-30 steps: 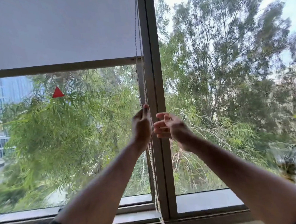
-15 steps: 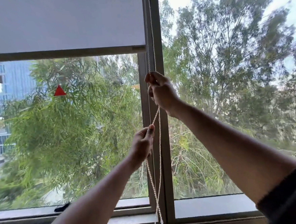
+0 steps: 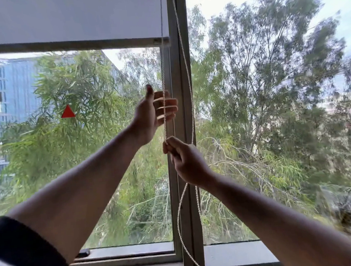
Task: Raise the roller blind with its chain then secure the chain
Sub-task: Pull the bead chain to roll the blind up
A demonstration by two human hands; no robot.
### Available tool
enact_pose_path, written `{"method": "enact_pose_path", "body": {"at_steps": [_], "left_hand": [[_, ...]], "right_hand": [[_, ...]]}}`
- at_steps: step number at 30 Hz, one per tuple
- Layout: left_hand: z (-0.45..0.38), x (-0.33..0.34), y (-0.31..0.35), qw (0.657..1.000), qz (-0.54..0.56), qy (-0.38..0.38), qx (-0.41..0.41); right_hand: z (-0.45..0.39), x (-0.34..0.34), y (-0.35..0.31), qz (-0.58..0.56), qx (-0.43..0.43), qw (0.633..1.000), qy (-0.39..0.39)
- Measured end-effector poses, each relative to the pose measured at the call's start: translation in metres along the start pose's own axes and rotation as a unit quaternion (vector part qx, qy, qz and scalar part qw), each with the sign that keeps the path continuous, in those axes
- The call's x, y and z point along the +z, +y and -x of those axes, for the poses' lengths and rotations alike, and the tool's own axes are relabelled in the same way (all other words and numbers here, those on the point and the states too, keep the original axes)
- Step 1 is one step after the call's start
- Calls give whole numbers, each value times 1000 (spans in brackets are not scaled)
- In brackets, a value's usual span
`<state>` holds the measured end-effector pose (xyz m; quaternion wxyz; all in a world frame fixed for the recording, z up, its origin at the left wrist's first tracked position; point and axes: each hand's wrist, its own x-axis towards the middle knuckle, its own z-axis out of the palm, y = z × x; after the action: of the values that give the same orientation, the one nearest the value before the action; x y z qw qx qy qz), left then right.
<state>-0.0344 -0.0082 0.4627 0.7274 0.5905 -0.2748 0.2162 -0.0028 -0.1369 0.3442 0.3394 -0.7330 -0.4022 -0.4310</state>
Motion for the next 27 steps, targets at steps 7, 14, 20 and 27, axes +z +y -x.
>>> {"method": "enact_pose_path", "body": {"at_steps": [7,14,20,27], "left_hand": [[-3,44,22,999,29,4,18],[19,38,-14,998,-28,-3,61],[37,31,-37,994,-69,-3,83],[66,35,-66,994,-89,-42,49]], "right_hand": [[16,0,15,-25,-6,1000,-13],[19,-13,35,-157,131,972,-116],[-53,-49,-4,-327,202,923,-7],[-148,-82,-50,-381,177,904,75]]}}
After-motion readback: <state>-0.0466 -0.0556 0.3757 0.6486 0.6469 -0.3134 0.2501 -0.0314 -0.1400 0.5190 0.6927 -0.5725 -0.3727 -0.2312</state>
